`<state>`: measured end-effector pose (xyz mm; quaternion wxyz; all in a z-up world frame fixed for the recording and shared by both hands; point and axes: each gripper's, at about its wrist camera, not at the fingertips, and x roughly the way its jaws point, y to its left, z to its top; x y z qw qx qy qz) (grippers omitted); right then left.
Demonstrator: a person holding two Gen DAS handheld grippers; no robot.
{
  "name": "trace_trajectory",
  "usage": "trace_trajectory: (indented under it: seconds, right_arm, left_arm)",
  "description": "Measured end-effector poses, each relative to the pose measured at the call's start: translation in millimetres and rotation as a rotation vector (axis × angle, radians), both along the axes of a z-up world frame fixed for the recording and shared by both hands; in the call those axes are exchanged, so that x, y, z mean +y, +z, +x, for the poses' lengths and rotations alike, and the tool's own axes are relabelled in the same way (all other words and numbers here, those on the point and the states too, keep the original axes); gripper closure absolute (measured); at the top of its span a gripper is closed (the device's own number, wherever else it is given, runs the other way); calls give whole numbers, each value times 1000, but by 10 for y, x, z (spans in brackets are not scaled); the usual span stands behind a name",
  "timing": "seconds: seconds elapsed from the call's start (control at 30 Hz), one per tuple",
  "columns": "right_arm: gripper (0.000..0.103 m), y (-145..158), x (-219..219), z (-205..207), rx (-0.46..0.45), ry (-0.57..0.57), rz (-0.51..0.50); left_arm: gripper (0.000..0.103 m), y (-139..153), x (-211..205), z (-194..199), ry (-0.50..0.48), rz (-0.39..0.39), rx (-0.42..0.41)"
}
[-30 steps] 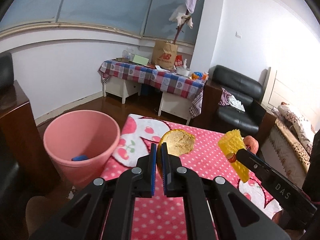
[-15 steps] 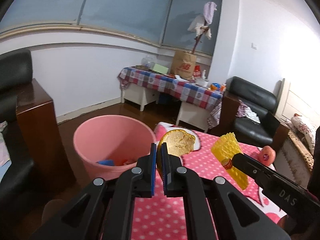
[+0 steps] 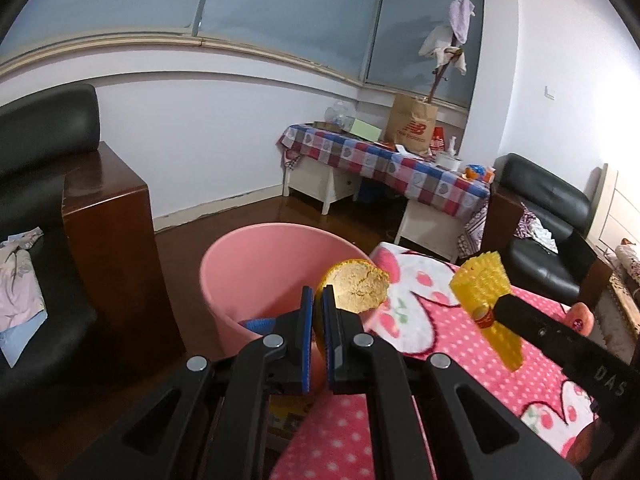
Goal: Collect trash
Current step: 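Lift the foam net and orange peel and carry them toward the pink bin, then open both tools over the pink bin to drop the foam net and peel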
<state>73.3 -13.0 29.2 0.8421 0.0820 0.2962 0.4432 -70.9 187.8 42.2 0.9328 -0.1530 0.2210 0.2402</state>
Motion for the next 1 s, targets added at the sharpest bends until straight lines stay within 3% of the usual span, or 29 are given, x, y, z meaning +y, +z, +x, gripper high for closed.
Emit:
trace_trajectory:
  seconds: [0.4,1.0]
  right_arm:
    - [92,-150,536,333,61,67,4]
    - [92,-552,1069,722,209,93,-34]
  left_arm:
    - [99,-203,477,235,45,-33,42]
    - [98,-558,750,665,23,-58,130]
